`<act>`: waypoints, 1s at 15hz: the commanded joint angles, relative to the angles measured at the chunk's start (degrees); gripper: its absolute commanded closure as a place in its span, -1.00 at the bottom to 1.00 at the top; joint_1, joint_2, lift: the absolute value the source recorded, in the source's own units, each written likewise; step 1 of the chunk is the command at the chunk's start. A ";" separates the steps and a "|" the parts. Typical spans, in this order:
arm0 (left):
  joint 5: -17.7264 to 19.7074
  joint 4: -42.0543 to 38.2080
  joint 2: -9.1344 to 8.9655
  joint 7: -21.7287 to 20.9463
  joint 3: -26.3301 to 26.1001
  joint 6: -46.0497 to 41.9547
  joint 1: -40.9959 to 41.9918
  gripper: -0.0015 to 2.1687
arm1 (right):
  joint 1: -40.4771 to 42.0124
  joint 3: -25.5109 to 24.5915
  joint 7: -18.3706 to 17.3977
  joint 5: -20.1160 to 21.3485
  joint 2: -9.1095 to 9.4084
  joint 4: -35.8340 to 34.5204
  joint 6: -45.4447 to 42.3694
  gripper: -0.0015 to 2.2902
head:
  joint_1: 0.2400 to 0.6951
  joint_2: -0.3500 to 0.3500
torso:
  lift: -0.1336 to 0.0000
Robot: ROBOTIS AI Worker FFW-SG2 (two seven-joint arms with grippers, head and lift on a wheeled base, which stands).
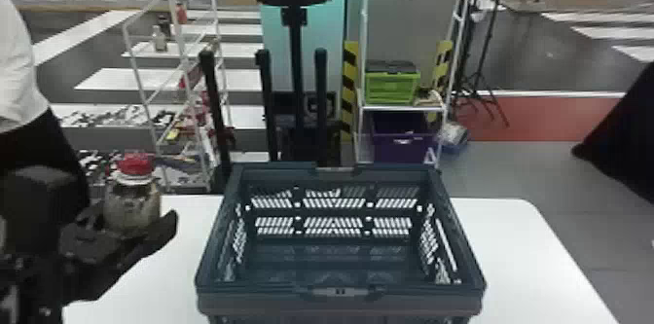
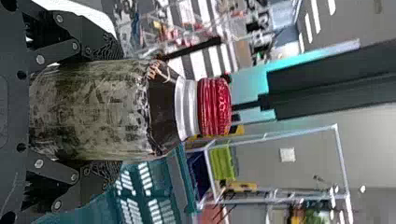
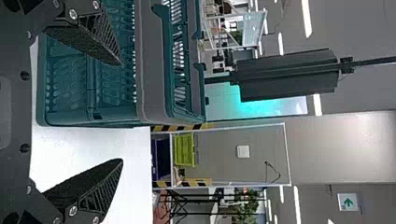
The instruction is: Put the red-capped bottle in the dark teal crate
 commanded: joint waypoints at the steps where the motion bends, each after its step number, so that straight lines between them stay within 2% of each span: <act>1: -1.67 2.50 3.51 -3.57 -5.92 6.30 -9.05 0.98 | 0.25 -0.46 0.03 0.27 0.59 -0.30 -0.16 -0.87 | 0.14 0.00 | 1.00; 3: -2.20 6.02 5.44 -9.63 -11.11 10.69 -16.79 0.98 | 0.25 -0.46 0.03 0.71 0.85 -0.39 -0.34 -0.87 | 0.14 0.00 | 1.00; 5: -7.12 10.76 7.64 -17.63 -20.34 17.02 -25.84 0.98 | 0.33 -0.46 0.03 0.71 1.03 -0.39 -0.52 -0.87 | 0.14 0.00 | 1.00; 6: -7.47 13.49 8.52 -20.53 -23.59 19.48 -29.53 0.98 | 0.42 -0.46 0.03 0.80 1.12 -0.39 -0.52 -0.87 | 0.14 0.00 | 1.00; 8: -7.56 21.75 8.61 -25.28 -33.17 20.54 -38.76 0.98 | 0.69 -0.46 0.03 0.80 1.12 -0.47 -1.04 -0.87 | 0.14 0.00 | 1.00; 10: -7.12 29.40 8.52 -27.91 -41.17 20.54 -46.05 0.98 | 1.12 -0.55 0.03 0.80 1.12 -0.47 -1.75 -0.87 | 0.14 0.00 | 1.00; 11: -6.95 33.88 7.82 -28.79 -45.74 20.36 -49.83 0.98 | 1.39 -0.63 0.03 0.71 1.12 -0.30 -2.27 -0.87 | 0.14 0.00 | 1.00; 13: -6.77 43.81 4.83 -31.52 -53.56 18.43 -56.07 0.98 | 1.65 -0.81 -0.06 0.71 1.12 -0.12 -3.33 -0.87 | 0.14 0.00 | 1.00; 14: -7.47 48.56 2.81 -32.49 -56.20 18.25 -58.01 0.98 | 1.83 -0.81 -0.06 0.62 1.21 -0.03 -4.21 -0.87 | 0.14 0.00 | 1.00; 15: -8.18 54.89 -0.01 -33.98 -59.36 14.91 -59.94 0.98 | 1.92 -0.81 0.03 0.44 1.21 0.05 -4.56 -0.87 | 0.14 0.00 | 1.00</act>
